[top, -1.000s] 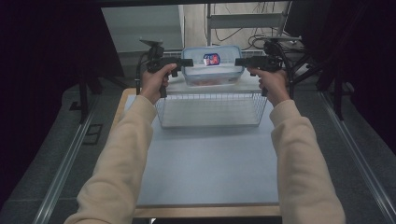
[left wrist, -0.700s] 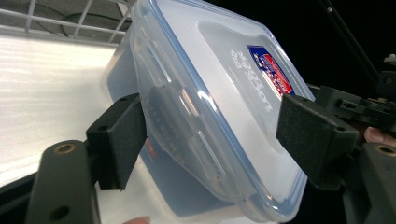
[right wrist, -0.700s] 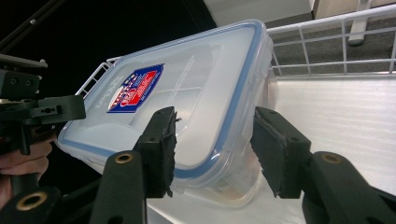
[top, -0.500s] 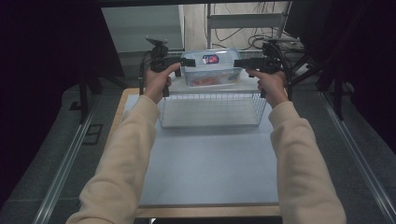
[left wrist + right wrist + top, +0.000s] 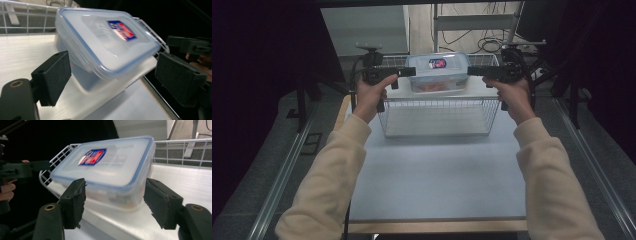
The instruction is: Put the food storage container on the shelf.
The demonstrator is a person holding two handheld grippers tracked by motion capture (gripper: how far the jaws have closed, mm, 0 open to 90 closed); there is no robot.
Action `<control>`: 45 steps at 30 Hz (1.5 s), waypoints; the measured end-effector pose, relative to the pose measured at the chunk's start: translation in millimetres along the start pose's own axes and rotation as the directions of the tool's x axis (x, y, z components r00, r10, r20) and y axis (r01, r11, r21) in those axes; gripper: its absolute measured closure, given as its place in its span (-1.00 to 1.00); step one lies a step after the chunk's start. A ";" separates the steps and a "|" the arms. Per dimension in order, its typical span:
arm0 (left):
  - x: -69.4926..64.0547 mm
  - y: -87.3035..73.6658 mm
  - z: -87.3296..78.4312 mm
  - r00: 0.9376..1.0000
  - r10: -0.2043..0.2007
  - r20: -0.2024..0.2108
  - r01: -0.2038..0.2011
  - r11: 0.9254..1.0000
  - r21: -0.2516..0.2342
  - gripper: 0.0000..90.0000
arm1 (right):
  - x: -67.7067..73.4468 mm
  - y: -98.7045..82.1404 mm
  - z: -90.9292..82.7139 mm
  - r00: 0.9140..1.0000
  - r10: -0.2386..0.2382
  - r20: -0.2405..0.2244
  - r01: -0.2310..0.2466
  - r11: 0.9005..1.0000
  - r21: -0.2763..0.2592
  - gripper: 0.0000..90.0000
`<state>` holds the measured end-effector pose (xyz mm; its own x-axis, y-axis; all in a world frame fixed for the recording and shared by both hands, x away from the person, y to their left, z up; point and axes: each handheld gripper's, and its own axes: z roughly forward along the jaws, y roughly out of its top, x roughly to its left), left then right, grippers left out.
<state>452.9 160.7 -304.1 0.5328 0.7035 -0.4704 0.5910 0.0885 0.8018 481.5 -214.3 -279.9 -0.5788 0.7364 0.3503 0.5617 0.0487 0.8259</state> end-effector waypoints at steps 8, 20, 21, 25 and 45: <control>-23.7 -46.9 -28.1 0.995 0.096 0.021 -0.096 0.995 -0.008 -0.69 | 7.5 -36.3 -31.4 0.998 -0.056 -0.040 0.057 0.998 0.018 -0.32; -25.1 -128.3 -43.9 0.990 0.099 0.099 -0.102 0.995 0.024 -0.67 | 9.5 -110.9 -55.5 0.982 -0.155 -0.104 0.154 0.988 -0.012 -0.37; -24.2 -140.5 -43.4 0.989 0.114 0.095 -0.118 0.992 0.037 -0.67 | 9.1 -126.0 -56.7 0.980 -0.165 -0.114 0.166 0.986 -0.008 -0.38; -20.7 -167.9 -39.2 0.988 0.144 0.059 -0.148 0.987 0.068 -0.67 | 7.0 -153.6 -57.3 0.978 -0.167 -0.126 0.168 0.986 0.001 -0.39; 2.1 -255.0 -7.7 0.997 0.057 0.047 -0.066 0.970 0.234 -0.61 | -16.3 -255.0 -37.9 0.975 -0.174 -0.136 0.192 0.973 0.130 -0.41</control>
<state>298.6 145.0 -506.7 0.5931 0.6737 -0.4409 0.6797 -0.1254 0.7227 325.2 -264.4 -479.5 -0.7429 0.6177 0.2582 0.5121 0.2760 0.8134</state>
